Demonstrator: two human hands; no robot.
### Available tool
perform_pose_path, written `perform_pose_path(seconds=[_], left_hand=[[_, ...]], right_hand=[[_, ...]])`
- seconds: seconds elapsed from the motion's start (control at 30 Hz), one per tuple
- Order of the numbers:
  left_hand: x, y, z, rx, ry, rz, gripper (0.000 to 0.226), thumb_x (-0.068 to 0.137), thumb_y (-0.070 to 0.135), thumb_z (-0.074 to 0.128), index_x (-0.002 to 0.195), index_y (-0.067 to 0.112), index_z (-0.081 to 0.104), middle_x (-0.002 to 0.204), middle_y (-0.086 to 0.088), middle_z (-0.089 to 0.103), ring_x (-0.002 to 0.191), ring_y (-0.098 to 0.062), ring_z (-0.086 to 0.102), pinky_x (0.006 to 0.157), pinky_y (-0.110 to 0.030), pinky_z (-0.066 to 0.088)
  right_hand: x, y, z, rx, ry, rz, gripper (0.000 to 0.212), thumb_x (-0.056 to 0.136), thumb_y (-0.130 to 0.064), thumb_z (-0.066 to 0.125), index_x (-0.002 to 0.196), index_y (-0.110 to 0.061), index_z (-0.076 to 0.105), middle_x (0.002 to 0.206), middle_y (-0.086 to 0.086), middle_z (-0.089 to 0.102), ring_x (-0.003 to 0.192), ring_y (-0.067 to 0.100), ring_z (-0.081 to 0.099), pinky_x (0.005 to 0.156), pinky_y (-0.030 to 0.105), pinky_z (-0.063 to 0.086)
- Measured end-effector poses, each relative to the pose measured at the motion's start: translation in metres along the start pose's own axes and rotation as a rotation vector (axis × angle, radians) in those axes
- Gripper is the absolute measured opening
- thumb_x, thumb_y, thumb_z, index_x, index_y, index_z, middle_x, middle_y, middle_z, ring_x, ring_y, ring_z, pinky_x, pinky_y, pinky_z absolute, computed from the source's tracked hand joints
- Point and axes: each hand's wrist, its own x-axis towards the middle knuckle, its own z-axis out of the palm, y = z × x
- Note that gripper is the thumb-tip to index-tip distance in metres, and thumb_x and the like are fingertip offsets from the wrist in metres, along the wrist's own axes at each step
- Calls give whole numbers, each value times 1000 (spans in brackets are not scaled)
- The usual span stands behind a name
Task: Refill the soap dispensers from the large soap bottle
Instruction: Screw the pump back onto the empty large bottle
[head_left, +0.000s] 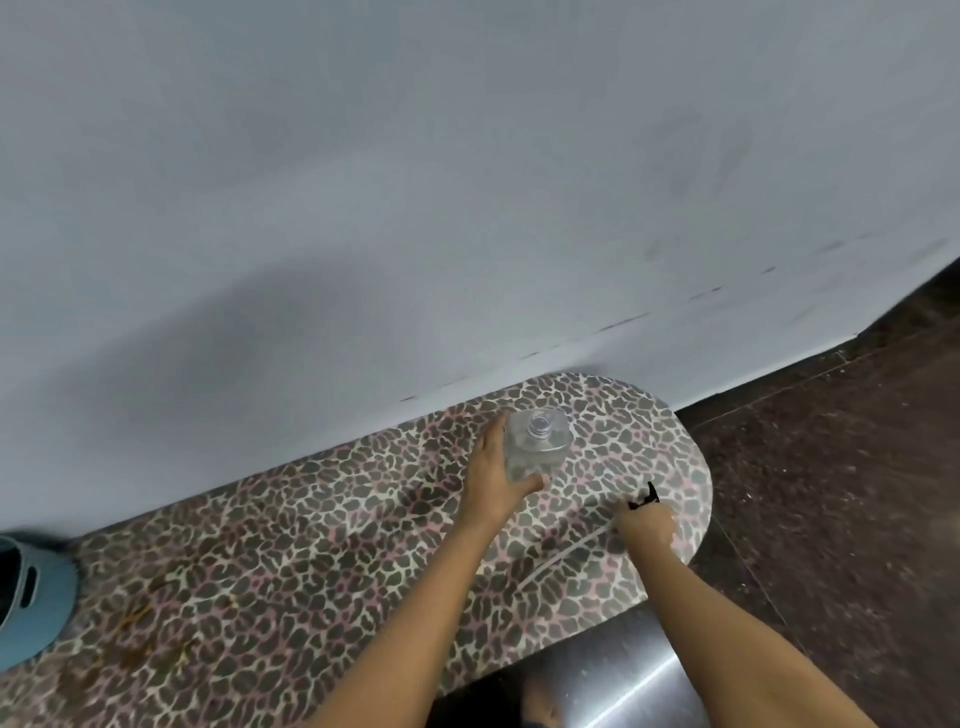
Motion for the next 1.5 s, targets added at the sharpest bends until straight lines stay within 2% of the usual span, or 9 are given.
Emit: perform_pose_path(seconds=[0.1,0.2,0.43,0.5,0.6,0.83,0.97,1.07,1.5], left_hand=[[4,3,0,-13,13,15,91,73,20,77,147,22,23,152,0,29,137,-19,32,113,-39,29],[6,6,-3,-29,10,9,85,76,16,74,145,20,26,148,-1,35,133,-20,38,111,-37,32],[7,14,-11,-45,-8,8,65,79,10,71,135,16,39,133,-4,52,113,-9,48,94,-20,34],[7,16,-12,-46,-8,11,61,79,9,71,132,15,41,131,-4,54,108,-7,48,91,-19,36],[7,18,-11,-40,1,12,59,79,8,70,131,14,42,129,-5,55,113,-13,53,90,-19,38],[8,19,-8,-17,12,7,59,80,9,70,131,14,42,129,-5,56,115,-17,53,91,-19,38],[11,16,-3,-16,23,-9,64,79,11,72,133,17,39,130,-5,55,117,-22,54,97,-32,44],[12,15,-1,-20,29,-9,65,79,13,71,134,21,38,130,-3,55,116,-20,54,99,-38,46],[17,8,-1,-49,13,18,61,80,9,69,132,17,38,128,-1,55,111,-8,50,87,-18,35]], right_hand=[[-11,-16,-7,-60,24,-84,38,93,-25,58,114,6,59,95,20,63,92,37,63,69,37,49],[-40,-56,-26,116,149,-348,30,87,-28,61,92,2,61,81,13,61,76,30,61,69,35,51],[-127,-154,-91,566,318,-1063,27,88,-14,63,112,-3,56,98,4,60,76,2,56,69,9,45],[-144,-171,-105,674,308,-1184,26,87,-13,62,111,-4,56,98,5,60,78,0,58,73,14,48],[-160,-186,-117,806,207,-1294,22,86,-16,60,107,-17,54,100,14,62,85,18,61,78,26,52],[-161,-187,-112,696,71,-1350,23,86,-18,62,107,-15,53,97,8,61,84,21,61,77,28,52],[-152,-177,-100,520,11,-1393,25,86,-14,62,108,-7,56,94,-7,59,83,9,60,77,22,51],[-143,-165,-88,402,-16,-1437,30,86,-13,61,112,0,56,97,3,61,86,3,59,78,14,49],[-102,-125,-54,-197,-459,-1295,19,89,-4,59,108,-5,55,101,-2,60,93,9,57,91,10,43]])
